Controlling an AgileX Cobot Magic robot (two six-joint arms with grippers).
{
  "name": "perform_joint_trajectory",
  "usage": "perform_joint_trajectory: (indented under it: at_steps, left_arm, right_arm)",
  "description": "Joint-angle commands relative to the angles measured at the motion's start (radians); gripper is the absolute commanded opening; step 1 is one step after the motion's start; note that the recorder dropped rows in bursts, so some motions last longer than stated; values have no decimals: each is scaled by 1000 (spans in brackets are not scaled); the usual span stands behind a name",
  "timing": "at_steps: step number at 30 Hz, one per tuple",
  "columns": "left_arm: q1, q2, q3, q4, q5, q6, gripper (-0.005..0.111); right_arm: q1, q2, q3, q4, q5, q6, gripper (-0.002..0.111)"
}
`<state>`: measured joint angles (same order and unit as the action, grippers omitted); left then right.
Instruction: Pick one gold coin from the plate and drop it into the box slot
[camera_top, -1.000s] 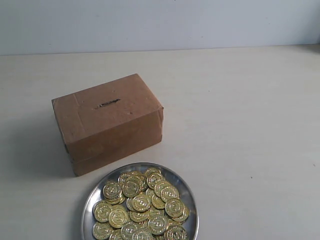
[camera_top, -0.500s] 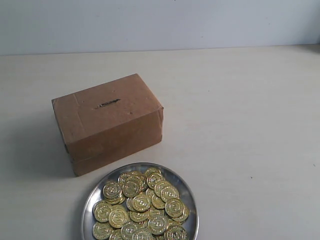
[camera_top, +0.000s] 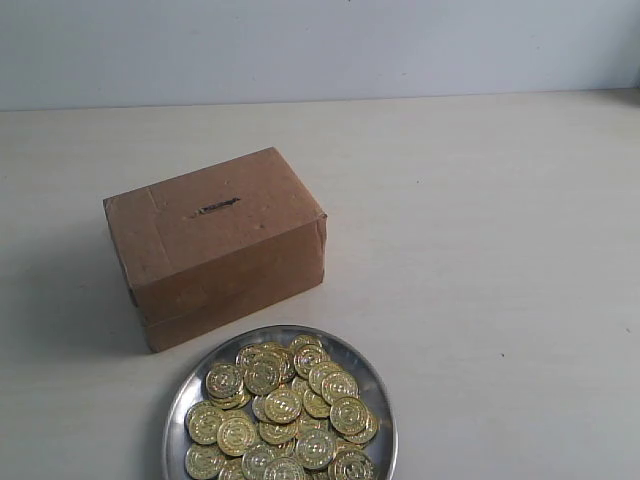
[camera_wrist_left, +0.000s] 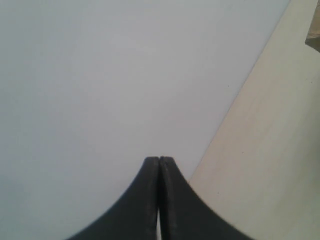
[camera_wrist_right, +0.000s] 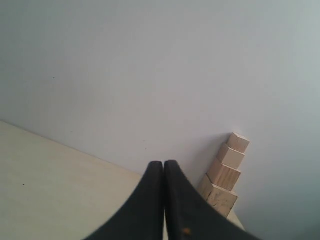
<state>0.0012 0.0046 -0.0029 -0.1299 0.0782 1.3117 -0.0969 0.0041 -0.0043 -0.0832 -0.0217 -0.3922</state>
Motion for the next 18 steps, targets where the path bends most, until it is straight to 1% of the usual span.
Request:
perform_joint_trajectory:
  at_steps: [1, 13, 15, 18]
  left_arm:
    - [-6, -5, 3, -3, -3, -9, 0]
    - [-6, -5, 3, -3, -3, -9, 0]
    - [-6, -5, 3, -20, 16, -11, 0]
    - [-6, -5, 3, -74, 63, -69, 0]
  right_arm:
    - [-7, -4, 4, 7, -10, 0, 0]
    - [-7, -4, 4, 7, -10, 0, 0]
    - [-7, -4, 4, 7, -7, 18, 0]
    - [-7, -4, 4, 7, 47, 84, 0]
